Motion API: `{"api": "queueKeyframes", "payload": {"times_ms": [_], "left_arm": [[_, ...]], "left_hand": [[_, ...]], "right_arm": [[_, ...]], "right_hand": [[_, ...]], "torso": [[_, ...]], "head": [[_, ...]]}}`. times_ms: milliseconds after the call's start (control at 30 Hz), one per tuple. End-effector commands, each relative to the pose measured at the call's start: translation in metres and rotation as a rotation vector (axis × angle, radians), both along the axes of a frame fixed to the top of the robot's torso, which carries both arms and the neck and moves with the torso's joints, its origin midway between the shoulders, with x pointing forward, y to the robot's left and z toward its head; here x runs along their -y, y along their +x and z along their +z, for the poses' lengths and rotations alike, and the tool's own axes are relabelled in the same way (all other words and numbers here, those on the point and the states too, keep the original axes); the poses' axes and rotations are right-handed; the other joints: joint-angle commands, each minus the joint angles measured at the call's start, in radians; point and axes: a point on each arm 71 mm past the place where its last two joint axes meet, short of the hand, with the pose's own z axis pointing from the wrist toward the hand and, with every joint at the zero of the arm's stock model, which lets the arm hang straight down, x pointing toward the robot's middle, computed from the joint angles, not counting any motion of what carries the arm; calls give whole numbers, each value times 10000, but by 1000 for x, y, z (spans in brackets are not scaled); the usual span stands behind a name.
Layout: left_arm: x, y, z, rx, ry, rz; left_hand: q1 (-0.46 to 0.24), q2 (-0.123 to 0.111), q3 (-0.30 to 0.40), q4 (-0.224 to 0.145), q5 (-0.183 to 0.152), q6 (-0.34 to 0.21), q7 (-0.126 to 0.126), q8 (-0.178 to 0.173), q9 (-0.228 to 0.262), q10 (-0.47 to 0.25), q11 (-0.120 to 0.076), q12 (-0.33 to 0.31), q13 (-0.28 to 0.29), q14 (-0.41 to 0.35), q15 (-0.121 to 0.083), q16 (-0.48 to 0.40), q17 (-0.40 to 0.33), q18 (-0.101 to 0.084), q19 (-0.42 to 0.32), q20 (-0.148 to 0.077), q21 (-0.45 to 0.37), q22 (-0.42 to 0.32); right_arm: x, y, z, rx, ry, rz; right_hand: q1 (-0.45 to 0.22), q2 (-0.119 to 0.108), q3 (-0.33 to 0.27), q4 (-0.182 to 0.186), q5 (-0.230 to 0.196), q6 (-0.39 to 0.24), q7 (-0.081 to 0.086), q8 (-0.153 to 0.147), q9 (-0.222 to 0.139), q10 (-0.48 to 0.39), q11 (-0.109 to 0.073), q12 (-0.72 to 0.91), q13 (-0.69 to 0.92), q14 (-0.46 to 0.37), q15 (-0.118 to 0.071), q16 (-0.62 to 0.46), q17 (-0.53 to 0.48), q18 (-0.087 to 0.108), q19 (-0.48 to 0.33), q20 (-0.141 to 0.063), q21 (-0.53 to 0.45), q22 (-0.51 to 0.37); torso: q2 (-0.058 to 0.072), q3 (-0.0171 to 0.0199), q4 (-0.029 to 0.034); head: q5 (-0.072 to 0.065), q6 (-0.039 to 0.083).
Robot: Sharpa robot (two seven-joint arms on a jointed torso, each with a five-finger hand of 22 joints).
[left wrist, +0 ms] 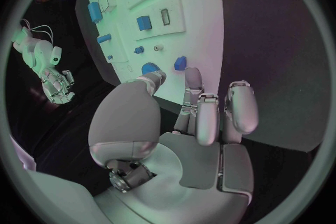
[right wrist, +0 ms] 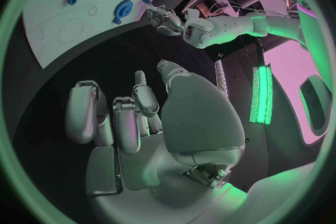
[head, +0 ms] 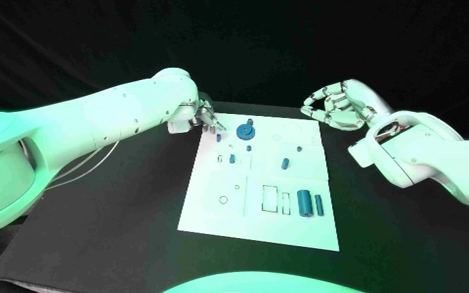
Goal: Assemble the parts on the task board
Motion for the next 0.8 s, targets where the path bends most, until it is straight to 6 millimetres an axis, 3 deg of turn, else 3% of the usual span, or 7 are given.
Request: {"api": "queueKeyframes", "payload": {"times_ms": [33,800], "left_arm": [[2,-1,-4,-285,39,-283],[5,0,-11,-257,-191,-200]], "left_hand": [[68,25,-47,12,17,-41,25,-41,-14,-54,14,-8,17,616,50,-26,1235,80,-50,17,-57,12],[461,292,-13,-33,9,106,3,-32,-49,4,-7,113,99,647,44,32,1335,62,20,49,-20,109]], "right_arm": [[-2,-1,0,69,-64,165],[-4,-1,0,73,-54,208]], "right_hand": [[-78,-18,23,22,29,-69,-17,56,14,-66,1,-27,-4,774,-66,-36,1362,96,-52,-16,-58,1108],[-79,-9,34,11,38,-78,-21,72,22,-63,-2,-26,-4,775,-69,-37,1363,97,-50,-18,-64,1108]], "torso": [[-3,10,-3],[3,17,3]], "head": [[6,-2],[6,-16]]}}
